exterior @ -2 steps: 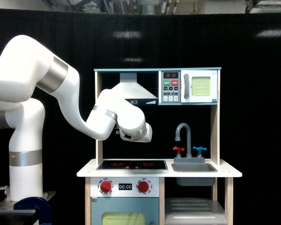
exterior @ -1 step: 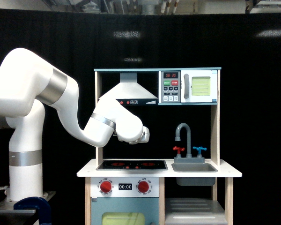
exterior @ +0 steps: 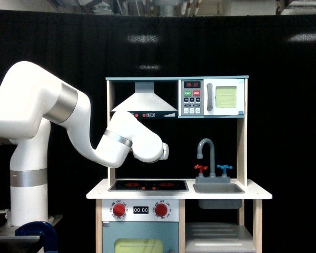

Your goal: Turn on the faucet

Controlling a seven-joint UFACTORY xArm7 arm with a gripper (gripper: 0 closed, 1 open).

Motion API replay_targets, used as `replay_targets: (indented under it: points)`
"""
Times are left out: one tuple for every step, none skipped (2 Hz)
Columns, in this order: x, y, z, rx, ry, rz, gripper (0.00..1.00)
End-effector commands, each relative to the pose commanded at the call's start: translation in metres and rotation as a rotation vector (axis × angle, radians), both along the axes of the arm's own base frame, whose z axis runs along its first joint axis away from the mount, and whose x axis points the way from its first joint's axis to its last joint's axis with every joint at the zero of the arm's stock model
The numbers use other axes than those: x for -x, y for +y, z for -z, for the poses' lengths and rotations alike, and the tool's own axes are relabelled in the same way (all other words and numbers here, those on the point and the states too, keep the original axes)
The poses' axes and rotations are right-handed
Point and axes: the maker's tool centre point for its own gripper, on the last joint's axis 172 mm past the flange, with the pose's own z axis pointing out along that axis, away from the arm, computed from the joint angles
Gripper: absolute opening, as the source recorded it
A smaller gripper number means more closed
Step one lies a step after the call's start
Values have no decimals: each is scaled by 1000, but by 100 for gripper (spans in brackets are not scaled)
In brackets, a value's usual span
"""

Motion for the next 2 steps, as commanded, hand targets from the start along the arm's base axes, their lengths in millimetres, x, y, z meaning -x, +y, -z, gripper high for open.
replay_targets:
  points:
    - [0,18,-15,17,4,-26,100]
    - [-15,52,-19,17,4,-26,100]
